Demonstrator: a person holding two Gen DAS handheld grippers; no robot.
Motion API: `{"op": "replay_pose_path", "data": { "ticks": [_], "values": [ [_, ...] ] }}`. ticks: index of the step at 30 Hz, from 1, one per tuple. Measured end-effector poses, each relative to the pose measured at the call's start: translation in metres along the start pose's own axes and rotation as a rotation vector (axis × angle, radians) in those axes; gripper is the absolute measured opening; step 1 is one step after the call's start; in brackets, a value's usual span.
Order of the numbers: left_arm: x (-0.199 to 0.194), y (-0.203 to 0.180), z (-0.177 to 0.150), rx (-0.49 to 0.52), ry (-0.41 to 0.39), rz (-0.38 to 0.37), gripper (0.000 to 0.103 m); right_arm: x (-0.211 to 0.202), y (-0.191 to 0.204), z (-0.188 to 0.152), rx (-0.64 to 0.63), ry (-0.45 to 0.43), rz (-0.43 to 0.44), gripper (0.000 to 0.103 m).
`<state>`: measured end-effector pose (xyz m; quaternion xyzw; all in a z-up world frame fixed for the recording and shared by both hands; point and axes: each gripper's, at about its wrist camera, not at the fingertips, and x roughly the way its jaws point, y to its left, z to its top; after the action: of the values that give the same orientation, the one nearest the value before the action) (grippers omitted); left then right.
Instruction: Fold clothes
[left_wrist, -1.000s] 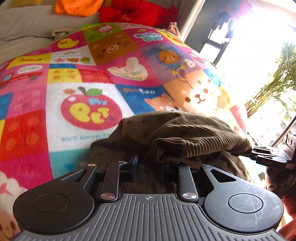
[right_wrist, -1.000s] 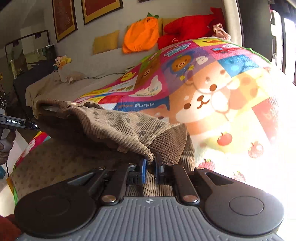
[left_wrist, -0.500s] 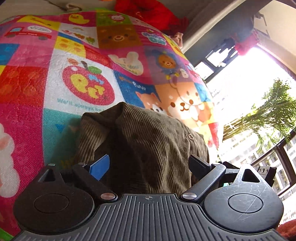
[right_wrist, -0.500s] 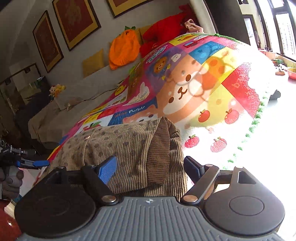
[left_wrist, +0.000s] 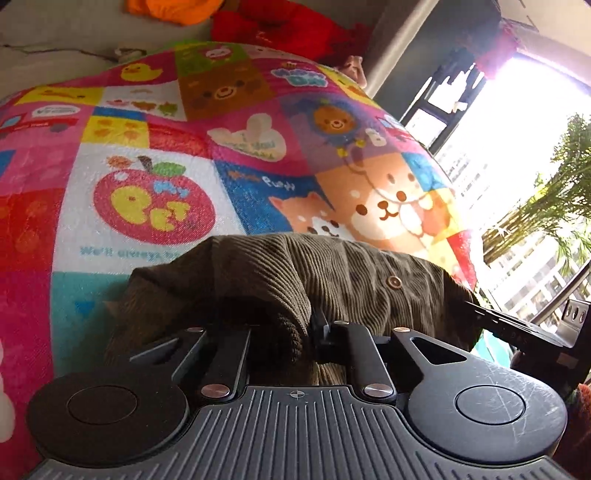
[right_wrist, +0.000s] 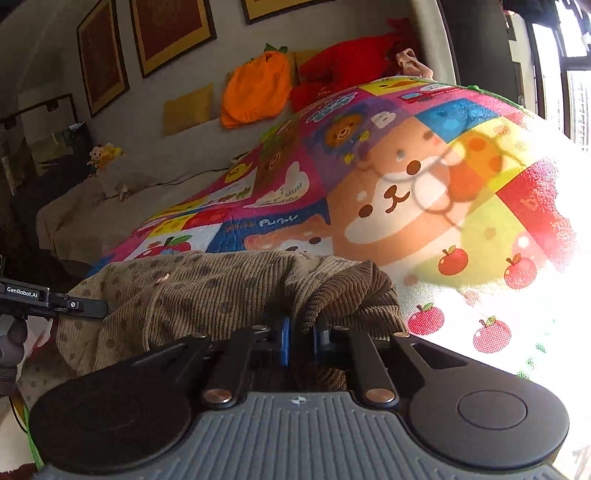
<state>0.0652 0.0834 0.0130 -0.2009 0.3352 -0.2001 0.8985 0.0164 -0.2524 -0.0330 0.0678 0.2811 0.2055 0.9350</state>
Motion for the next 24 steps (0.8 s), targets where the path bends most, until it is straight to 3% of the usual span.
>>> {"op": "replay_pose_path", "data": {
  "ticks": [8, 14, 15, 18, 19, 21, 24],
  "values": [
    [-0.054, -0.019, -0.03, 0.077, 0.013, -0.021, 0.016, -0.075, 0.014, 0.005, 0.001, -0.071, 0.104, 0.011],
    [-0.031, 0.007, -0.059, 0.046, 0.12, 0.083, 0.028, -0.041, 0.006, -0.043, -0.008, 0.064, 0.019, 0.013],
    [-0.029, 0.009, -0.06, 0.057, 0.129, 0.1, 0.033, -0.036, 0.005, -0.051, -0.009, 0.087, 0.005, 0.02],
    [-0.046, -0.001, -0.046, 0.148, 0.081, 0.104, 0.038, -0.037, 0.003, -0.046, -0.033, 0.088, 0.002, 0.031],
    [-0.054, -0.006, -0.04, 0.176, 0.057, 0.096, 0.044, -0.043, 0.002, -0.041, -0.042, 0.066, -0.003, 0.033],
    [-0.067, -0.018, -0.027, 0.21, -0.007, 0.064, 0.057, -0.054, 0.0, -0.029, -0.056, 0.02, -0.019, 0.047],
    [-0.066, -0.038, -0.011, 0.25, -0.067, -0.032, 0.065, -0.061, 0.003, -0.008, -0.069, -0.047, -0.016, 0.048]
  ]
}}
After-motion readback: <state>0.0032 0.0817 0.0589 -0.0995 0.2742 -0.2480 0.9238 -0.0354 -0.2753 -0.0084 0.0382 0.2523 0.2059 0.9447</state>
